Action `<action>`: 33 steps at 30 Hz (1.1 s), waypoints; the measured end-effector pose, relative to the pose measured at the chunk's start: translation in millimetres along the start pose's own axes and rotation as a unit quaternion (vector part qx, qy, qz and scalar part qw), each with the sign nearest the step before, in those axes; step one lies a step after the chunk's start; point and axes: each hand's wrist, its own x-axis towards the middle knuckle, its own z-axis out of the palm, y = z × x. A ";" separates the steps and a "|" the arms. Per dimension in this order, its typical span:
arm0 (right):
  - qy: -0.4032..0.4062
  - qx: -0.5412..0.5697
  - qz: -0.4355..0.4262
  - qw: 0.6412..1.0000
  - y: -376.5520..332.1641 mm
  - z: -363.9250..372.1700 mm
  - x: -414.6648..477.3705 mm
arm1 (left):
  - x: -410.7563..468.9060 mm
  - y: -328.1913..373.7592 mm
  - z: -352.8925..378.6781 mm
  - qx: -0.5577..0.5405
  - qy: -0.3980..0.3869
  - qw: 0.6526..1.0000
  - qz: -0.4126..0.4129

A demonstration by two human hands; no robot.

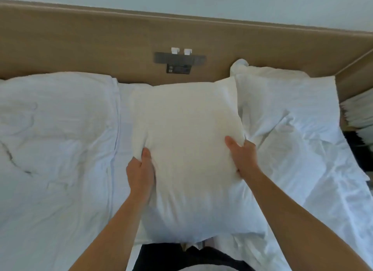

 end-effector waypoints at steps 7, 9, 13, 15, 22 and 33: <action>0.118 0.076 -0.005 0.990 59.9 -154.6 -48.5 | -102.9 23.1 94.9 0.027 -0.118 0.986 0.116; 0.155 0.085 -0.009 0.984 74.3 -199.5 -65.9 | -138.8 26.3 121.6 0.026 -0.149 0.976 0.156; 0.228 0.104 -0.010 0.968 90.3 -277.6 -89.1 | -195.3 39.4 174.4 0.019 -0.215 0.955 0.202; 0.257 0.081 -0.008 0.963 99.8 -309.3 -87.5 | -213.5 45.3 200.5 0.034 -0.242 0.942 0.230; 0.165 -0.362 0.215 0.892 166.6 -358.9 -51.9 | -206.6 28.0 270.9 0.478 -0.305 0.780 0.263; 0.025 -0.538 0.079 0.839 136.4 -225.9 -3.5 | -114.1 27.5 221.4 0.551 -0.270 0.712 0.341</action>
